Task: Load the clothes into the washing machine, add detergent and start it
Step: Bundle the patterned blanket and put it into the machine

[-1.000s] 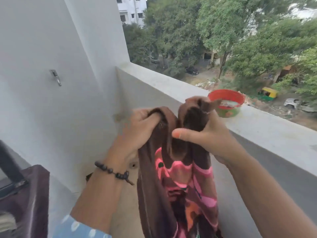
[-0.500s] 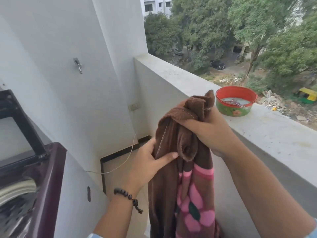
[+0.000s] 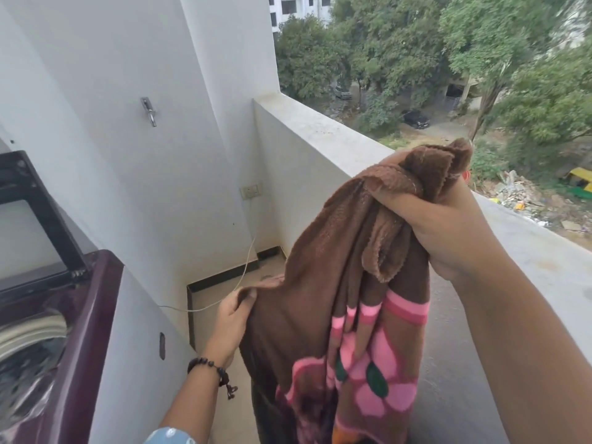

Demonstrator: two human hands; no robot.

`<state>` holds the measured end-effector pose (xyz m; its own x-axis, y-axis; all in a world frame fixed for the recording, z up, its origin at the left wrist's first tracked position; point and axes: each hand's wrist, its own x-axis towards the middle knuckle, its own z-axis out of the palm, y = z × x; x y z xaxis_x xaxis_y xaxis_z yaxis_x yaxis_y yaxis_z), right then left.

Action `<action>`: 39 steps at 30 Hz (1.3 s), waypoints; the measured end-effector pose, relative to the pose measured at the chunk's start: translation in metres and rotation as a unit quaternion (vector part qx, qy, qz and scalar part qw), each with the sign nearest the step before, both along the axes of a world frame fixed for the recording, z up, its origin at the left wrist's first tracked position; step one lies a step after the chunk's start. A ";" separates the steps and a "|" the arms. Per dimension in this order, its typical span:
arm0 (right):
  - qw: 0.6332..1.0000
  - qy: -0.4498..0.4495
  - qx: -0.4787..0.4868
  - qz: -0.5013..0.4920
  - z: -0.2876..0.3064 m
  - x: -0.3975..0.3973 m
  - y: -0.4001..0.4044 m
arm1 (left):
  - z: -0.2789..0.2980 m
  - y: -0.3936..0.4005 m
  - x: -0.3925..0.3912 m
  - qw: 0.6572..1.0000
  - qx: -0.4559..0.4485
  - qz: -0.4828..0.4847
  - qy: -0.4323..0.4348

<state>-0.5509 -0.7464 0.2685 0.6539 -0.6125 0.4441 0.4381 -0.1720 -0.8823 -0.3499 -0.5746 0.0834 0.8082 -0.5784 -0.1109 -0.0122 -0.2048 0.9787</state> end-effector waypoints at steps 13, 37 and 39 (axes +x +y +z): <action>0.976 0.145 0.036 0.156 -0.046 0.023 0.027 | 0.165 -0.042 -0.062 0.908 -0.067 -0.165 -0.379; 0.999 0.011 0.006 0.048 0.007 -0.008 0.000 | -0.017 0.011 -0.001 0.998 0.053 -0.009 -0.041; 0.999 0.017 0.016 0.045 0.006 -0.008 -0.002 | 0.001 0.009 0.007 0.997 0.008 0.040 -0.060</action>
